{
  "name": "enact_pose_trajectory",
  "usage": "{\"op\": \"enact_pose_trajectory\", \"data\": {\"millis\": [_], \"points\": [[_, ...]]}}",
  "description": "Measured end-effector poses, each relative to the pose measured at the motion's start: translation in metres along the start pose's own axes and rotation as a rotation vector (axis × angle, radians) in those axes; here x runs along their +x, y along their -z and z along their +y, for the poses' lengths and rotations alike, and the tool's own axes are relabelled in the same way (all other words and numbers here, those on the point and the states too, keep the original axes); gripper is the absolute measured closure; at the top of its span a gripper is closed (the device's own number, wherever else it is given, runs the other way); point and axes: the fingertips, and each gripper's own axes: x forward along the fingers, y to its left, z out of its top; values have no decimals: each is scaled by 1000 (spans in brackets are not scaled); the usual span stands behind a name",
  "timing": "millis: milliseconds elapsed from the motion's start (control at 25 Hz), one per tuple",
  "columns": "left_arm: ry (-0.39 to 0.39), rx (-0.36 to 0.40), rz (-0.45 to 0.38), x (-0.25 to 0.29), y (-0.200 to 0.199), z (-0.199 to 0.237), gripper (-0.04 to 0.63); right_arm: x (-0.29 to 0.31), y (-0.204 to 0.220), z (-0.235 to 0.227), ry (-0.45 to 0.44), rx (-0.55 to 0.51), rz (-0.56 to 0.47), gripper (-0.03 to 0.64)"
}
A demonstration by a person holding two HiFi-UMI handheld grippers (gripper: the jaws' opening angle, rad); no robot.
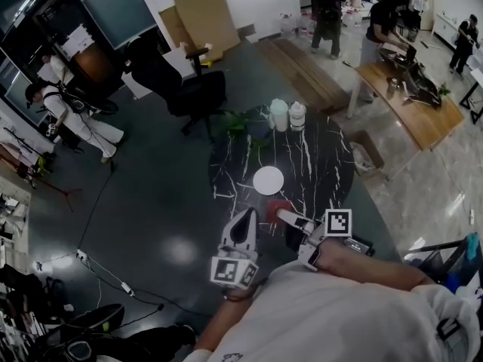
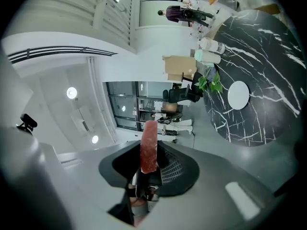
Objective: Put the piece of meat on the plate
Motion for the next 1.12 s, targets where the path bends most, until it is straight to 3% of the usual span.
{"op": "enact_pose_trajectory", "data": {"millis": [560,1120], "points": [[-70,21,6,48,8,43,588,36,-43,-25,20,23,59,526],[-171,3,39,125,33,83,588,66,-133,-57,60,62,149,526]]}}
